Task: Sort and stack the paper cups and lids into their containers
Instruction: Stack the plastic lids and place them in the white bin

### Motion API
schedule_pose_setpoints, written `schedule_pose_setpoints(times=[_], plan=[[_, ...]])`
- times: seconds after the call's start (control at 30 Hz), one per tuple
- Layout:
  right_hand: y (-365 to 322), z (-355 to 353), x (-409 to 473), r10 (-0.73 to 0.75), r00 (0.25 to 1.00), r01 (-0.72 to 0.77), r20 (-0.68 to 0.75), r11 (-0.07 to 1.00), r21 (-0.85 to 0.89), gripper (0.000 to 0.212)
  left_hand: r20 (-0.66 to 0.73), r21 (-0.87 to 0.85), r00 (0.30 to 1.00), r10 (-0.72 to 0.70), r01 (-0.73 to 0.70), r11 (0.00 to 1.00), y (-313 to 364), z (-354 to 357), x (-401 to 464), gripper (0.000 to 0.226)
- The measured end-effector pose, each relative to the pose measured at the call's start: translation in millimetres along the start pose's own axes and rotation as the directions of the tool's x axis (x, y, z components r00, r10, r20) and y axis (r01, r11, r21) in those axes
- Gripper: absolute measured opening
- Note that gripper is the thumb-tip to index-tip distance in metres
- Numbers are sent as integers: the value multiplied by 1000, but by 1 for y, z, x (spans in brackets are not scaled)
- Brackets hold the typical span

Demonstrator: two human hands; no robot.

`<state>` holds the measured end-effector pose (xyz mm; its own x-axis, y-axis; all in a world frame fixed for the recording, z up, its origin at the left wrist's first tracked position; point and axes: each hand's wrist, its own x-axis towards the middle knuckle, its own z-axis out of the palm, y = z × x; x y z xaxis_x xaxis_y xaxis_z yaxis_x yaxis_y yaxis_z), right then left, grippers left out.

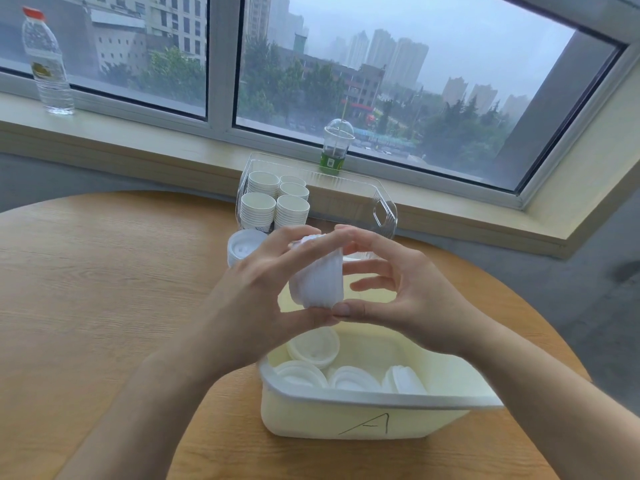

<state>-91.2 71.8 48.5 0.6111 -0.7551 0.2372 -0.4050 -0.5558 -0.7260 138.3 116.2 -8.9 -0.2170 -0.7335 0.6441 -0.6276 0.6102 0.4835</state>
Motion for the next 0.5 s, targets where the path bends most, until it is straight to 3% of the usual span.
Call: schedule_pose_setpoints(times=[0.23,0.33,0.4,0.5], plan=[[8,2,10,64,995,-59,73,996,-66,95,-46,84,999,-19,23,996,-8,-10,0,72],[22,2,19,219,953,-152,207,942,-299,89,-123,88,991,-55,66,994,-14,-17,-2,73],[30,7,25,336,890,-152,309,856,-494,81,-123,84,990,-64,75,994,-16,-18,-2,73],[42,24,33,441,822,-123,360,755,-644,81,-103,74,992,-73,81,994,-15,-16,-2,75]])
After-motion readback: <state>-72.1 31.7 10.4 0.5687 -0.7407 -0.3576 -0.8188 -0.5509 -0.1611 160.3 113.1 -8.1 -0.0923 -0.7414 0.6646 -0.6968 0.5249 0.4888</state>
